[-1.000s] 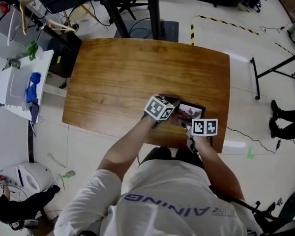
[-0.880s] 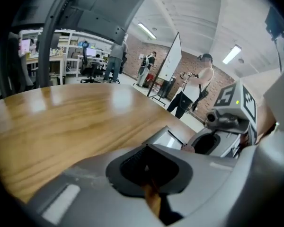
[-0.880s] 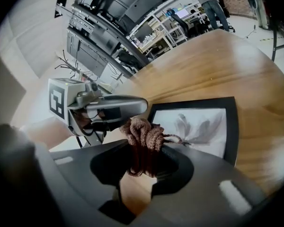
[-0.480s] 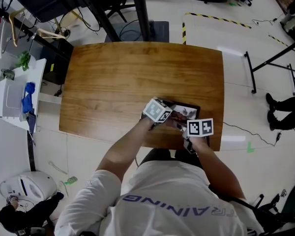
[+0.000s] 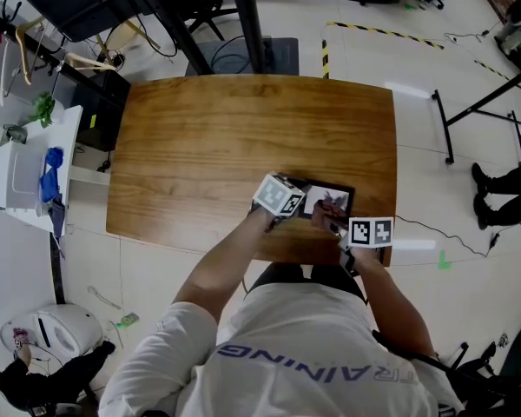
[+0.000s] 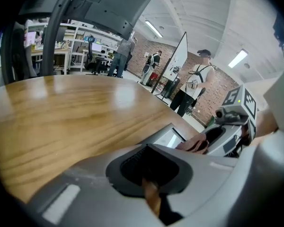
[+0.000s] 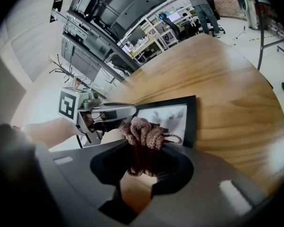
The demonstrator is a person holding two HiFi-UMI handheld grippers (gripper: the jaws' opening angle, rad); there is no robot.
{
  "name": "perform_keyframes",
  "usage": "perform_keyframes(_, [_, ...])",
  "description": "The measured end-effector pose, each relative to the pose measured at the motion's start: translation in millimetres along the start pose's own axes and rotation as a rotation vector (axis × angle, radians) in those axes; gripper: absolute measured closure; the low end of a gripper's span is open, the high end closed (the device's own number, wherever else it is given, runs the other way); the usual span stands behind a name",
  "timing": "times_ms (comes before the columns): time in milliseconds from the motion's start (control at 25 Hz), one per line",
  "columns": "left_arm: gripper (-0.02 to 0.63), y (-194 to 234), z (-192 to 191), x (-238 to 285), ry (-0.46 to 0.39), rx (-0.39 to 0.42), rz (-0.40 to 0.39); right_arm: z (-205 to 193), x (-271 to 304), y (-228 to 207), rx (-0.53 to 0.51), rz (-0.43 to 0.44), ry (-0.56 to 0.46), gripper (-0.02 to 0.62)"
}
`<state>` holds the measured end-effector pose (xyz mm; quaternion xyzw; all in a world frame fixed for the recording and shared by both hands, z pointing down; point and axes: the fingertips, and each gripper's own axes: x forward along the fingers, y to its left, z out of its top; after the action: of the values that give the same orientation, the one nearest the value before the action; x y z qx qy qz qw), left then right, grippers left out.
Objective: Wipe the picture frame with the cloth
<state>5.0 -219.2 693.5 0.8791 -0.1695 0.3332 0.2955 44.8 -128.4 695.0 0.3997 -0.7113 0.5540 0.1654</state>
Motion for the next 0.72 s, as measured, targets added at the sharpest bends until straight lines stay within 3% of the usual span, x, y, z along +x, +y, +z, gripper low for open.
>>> perform_keyframes(400, [0.6, 4.0, 1.0, 0.0, -0.012, -0.015, 0.016, -13.8, -58.7, -56.7, 0.106, -0.06, -0.102, 0.468])
perform_keyframes(720, [0.6, -3.1, -11.2, 8.0, -0.028, -0.045, 0.046, -35.2, -66.2, -66.7, 0.146, -0.061, -0.135, 0.468])
